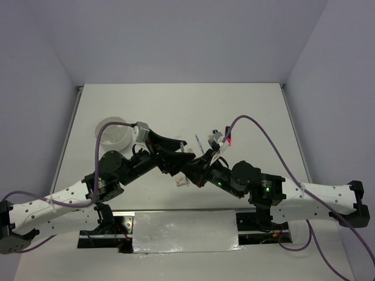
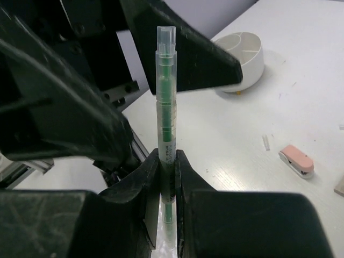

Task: Sort the stationery into containers
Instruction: Close the pen cap on the pen.

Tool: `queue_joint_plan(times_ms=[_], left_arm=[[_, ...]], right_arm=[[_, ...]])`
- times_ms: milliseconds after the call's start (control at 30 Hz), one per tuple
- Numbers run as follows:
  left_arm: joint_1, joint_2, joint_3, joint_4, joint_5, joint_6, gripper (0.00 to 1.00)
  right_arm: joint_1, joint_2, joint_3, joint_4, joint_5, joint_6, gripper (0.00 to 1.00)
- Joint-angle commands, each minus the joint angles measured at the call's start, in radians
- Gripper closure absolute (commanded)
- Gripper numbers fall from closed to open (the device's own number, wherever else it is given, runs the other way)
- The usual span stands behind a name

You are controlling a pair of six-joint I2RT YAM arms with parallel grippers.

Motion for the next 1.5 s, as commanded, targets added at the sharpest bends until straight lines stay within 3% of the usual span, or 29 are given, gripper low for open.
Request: queue_joint_plan(times_ms=[0,100,333,400,567,633,733,1133,1467], left_arm=[[-0.004,-0.003,0.1,-0.03,-0.077,0.025,0.19],[-0.004,-0.016,0.117,-0.073,-0.146,0.025,0.25],[-0.004,-0.028,0.094,-0.094,-0.179,0.005,0.52],[-0.004,-0.028,0.082,-0.086,-0.172,-0.001,0.53],[-0.004,-0.017,0.082,-0.09,-0.157,-0.012,0.75],[-0.004,-0.01,0.091,-0.104,-0.148,-0.012,0.92],[-0.004,0.001,0.1,-0.119,-0.122,-0.015,1.0],[-0.004,0.018,0.013,-0.109,-0.059,-0.034,1.0],[-0.02,0.049,-0.038,-0.055,-0.005,-0.058,1.0]], right_arm=[[-0.005,0.009,0.01,0.032,-0.001,-0.008,1.0],[-0.003,0.012,0.009,0.032,0.01,-0.002,1.0],[-0.003,0.019,0.021,0.028,0.013,-0.002,1.0],[-0.005,0.023,0.021,0.031,0.013,-0.003,1.0],[-0.005,0.038,0.041,0.02,0.018,-0.009,1.0],[-0.005,0.043,0.05,0.02,0.025,-0.018,1.0],[-0.008,0.052,0.07,0.031,0.054,-0.055,1.0],[-0.19,0.096,0.236,0.13,-0.076,-0.15,1.0],[-0.215,0.128,0.371,0.106,-0.079,-0.195,1.0]])
